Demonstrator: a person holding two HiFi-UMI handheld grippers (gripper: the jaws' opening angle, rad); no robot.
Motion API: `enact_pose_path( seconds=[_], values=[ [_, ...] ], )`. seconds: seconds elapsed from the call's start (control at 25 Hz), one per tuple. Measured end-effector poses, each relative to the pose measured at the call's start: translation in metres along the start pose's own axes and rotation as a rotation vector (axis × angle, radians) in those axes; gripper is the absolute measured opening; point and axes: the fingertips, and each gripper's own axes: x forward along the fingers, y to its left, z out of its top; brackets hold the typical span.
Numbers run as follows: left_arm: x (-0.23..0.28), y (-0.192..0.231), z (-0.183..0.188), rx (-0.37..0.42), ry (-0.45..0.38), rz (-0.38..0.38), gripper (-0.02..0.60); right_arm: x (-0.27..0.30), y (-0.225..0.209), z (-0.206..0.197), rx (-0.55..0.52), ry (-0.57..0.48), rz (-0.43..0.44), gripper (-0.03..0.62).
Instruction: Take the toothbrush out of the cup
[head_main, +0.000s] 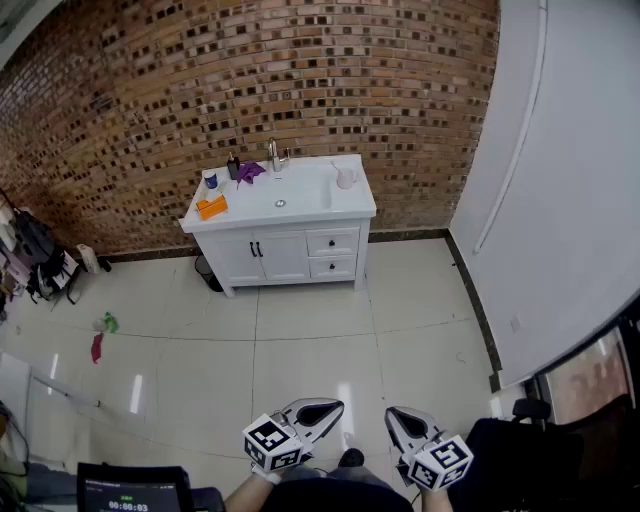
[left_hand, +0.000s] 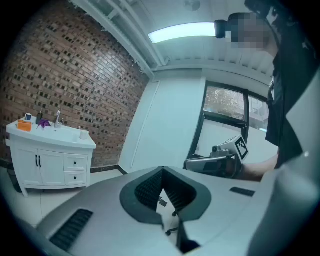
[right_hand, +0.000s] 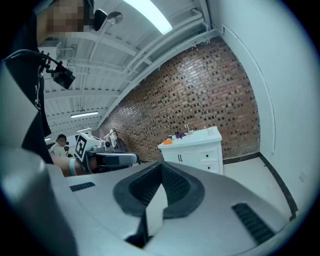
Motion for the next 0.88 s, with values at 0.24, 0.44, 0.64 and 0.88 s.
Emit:
enact_pose_path(
  seconds=[0.24,0.44,0.64,0.88],
  values=[
    [0.025,-0.028,-0.007,0.009,0.009,-0.004,0.006,-0.028,-0.027,-0.004,0.013,-0.015,-0.01,-0.014],
    [0.034,-0.04,-0.013,0.014,0.028,-0.001,0.005,-0.04,-0.037,-0.008,0.027,-0.03,-0.009,-0.014],
    [0.046,-0.05,-0.014,0.024,0.038,-0.005,0.005,-0.05,-0.046,-0.014,0.05,-0.034,-0.011,-0.014],
    [0.052,-0.055,-0.013,0.023,0.045,-0.004,0.005,-0.055,-0.058,-0.017,0.065,-0.033,-0.014,-0.014]
  ],
)
